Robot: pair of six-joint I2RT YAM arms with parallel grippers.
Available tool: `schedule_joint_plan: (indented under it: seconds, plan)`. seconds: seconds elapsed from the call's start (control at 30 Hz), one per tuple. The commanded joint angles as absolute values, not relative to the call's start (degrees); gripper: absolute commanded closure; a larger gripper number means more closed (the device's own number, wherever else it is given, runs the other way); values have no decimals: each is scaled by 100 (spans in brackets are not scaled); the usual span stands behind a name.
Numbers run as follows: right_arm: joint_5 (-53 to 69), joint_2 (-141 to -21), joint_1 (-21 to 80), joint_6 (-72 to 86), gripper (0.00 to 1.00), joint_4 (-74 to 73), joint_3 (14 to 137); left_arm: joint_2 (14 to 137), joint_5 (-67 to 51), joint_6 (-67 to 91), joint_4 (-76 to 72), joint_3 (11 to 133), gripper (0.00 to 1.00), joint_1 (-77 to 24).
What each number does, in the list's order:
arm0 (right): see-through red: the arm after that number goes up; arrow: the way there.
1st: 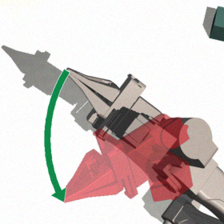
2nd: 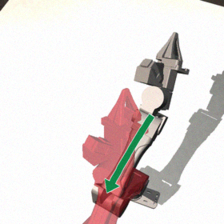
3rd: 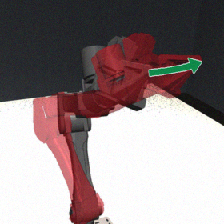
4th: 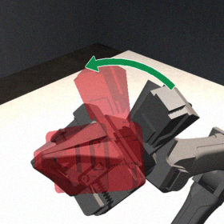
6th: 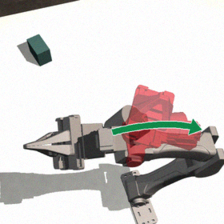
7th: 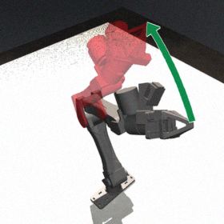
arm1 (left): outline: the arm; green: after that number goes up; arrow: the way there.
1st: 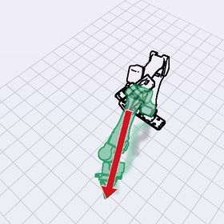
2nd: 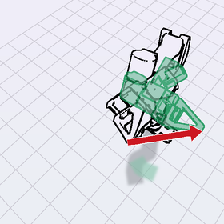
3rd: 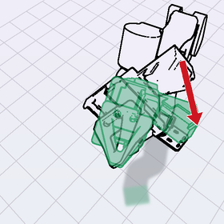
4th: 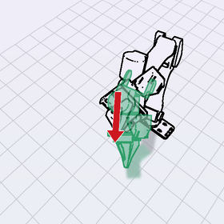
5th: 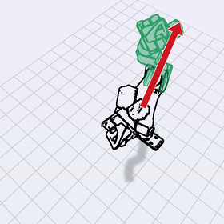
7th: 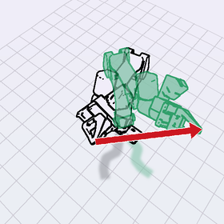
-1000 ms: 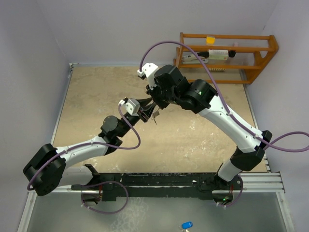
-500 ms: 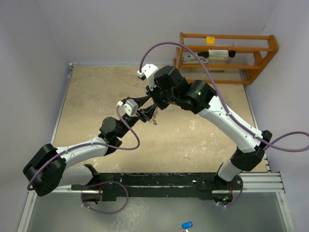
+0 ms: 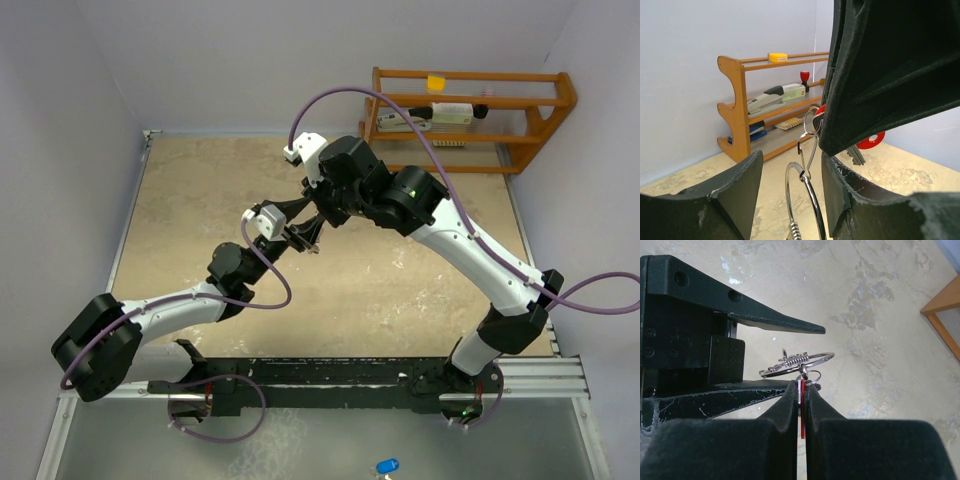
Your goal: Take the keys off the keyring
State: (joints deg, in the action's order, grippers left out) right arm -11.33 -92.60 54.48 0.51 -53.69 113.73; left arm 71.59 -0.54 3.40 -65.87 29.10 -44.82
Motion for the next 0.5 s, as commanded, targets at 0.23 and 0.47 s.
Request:
schedule_joint_plan:
  seconds: [0.23, 0.47]
  plan:
    - [-1147, -9026, 5493, 77, 100, -5150, 11390, 7224, 49, 357, -7081, 2926, 66, -4543]
    - [-1201, -9018, 5493, 79, 100, -5142, 11383, 7098, 83, 227, -6829, 2893, 82, -4553]
